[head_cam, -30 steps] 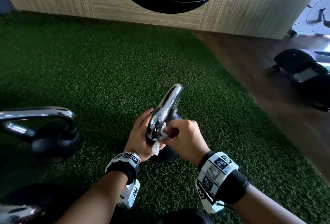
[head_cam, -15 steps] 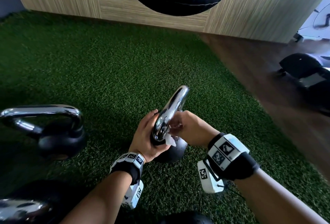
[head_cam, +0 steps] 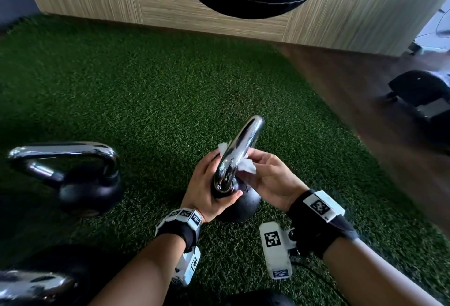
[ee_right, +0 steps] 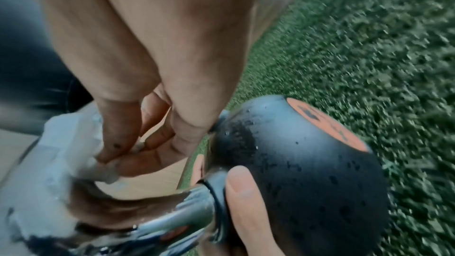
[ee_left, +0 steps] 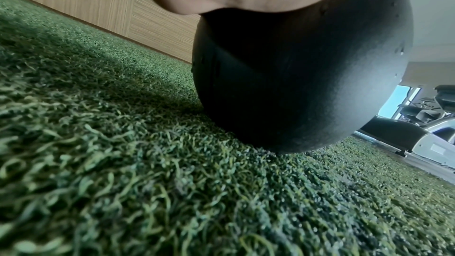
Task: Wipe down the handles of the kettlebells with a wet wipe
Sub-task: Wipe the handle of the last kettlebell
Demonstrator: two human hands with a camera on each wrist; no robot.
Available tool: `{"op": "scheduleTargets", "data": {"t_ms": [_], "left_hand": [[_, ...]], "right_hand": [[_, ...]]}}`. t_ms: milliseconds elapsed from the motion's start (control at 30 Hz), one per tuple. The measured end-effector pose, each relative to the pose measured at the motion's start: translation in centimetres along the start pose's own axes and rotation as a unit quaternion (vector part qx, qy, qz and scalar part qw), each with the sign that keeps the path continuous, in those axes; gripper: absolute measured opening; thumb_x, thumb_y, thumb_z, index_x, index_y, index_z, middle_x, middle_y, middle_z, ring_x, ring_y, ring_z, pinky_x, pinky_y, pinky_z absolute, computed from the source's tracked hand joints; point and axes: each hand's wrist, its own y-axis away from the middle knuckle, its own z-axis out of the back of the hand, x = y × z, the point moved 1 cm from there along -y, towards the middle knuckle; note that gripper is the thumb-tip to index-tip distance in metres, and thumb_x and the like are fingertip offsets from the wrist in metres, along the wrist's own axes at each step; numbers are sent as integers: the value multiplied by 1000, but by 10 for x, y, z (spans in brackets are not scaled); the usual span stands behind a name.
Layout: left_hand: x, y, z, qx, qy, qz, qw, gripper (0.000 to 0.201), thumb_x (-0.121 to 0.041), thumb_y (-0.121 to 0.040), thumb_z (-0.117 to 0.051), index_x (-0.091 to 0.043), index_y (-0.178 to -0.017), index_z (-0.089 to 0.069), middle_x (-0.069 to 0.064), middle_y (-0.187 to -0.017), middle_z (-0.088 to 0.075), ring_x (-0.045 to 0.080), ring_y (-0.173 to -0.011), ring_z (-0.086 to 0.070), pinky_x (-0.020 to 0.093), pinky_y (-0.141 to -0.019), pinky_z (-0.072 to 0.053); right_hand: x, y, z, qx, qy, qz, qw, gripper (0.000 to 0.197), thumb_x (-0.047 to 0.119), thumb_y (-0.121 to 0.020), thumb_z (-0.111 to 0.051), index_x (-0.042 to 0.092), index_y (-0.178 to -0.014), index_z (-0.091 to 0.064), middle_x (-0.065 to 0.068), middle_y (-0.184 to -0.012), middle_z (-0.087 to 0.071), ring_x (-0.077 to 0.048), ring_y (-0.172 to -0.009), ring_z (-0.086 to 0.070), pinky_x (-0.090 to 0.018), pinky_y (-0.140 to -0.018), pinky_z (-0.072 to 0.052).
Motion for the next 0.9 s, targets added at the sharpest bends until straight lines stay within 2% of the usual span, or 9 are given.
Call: {"op": "scheduleTargets", "data": {"t_ms": [100,267,400,467,533,633,700,767,900], "left_hand": [[0,-1,0,1,9,13,1000,92,-72,-76,-70,-32,-147,-27,18,-145,-52,34,-134,-53,53,-112,-43],[1,-2,2,1,10,-6,1000,92,-70,-77,-72,-47,-153,-24,9,-150,-47,26,-138,-50,48,-114,-41],[0,-1,3,-1,21,-6,1000,93,-69,-77,-72,-53,-152,-20,8,-150,-47,27,-137,-51,49,-114,-43],[-1,-1,4,-2,14,-8,1000,92,-70,-78,-71,-53,-152,-19,7,-150,-46,26,-137,-50,48,-114,-42],[-2,-1,4,0,6,-7,1000,91,-71,-78,-70,-54,-152,-19,6,-150,-46,25,-138,-49,46,-115,-40],[-6,-1,6,7,16,12,1000,90,-71,-77,-69,-57,-150,-18,6,-151,-46,25,-139,-49,47,-116,-40],[-9,-1,7,15,24,20,999,90,-68,-76,-72,-53,-150,-24,8,-151,-46,27,-139,-49,50,-116,-40],[-11,-1,7,20,17,28,999,90,-63,-75,-74,-41,-150,-29,10,-150,-47,29,-138,-49,50,-116,-40],[-13,-1,7,33,-37,34,998,93,-63,-76,-69,-6,-146,-47,14,-149,-46,31,-137,-49,46,-119,-37]], "right_hand": [[-1,0,-1,20,-16,-8,1000,33,-17,-93,-44,-17,-125,-51,-24,-109,-69,-27,-90,-74,-36,-86,-61],[7,-14,-2,-66,-38,63,995,24,-17,-88,-51,-7,-109,-59,-23,-107,-67,-26,-87,-72,-31,-81,-62],[9,-18,-1,-120,-10,107,987,26,-12,-71,-69,0,-90,-58,-22,-94,-69,-28,-77,-74,-36,-75,-64],[12,-19,0,-157,45,140,977,33,-6,-62,-80,7,-80,-56,-14,-83,-72,-27,-75,-73,-35,-69,-64],[18,-22,2,-226,144,180,946,39,-6,-61,-85,9,-81,-55,-8,-80,-72,-26,-75,-70,-36,-69,-63],[25,-24,4,-329,339,212,855,29,-4,-74,-82,9,-84,-59,-8,-87,-75,-30,-78,-73,-48,-74,-63],[25,-22,5,-355,401,220,815,31,4,-71,-87,19,-83,-63,0,-85,-76,-19,-76,-74,-42,-71,-64],[24,-21,6,-364,421,235,797,35,8,-68,-90,26,-81,-63,4,-82,-76,-11,-72,-73,-36,-66,-64],[26,-25,8,-407,464,268,740,29,15,-71,-88,24,-81,-63,9,-77,-73,-8,-69,-71,-30,-63,-62]]}}
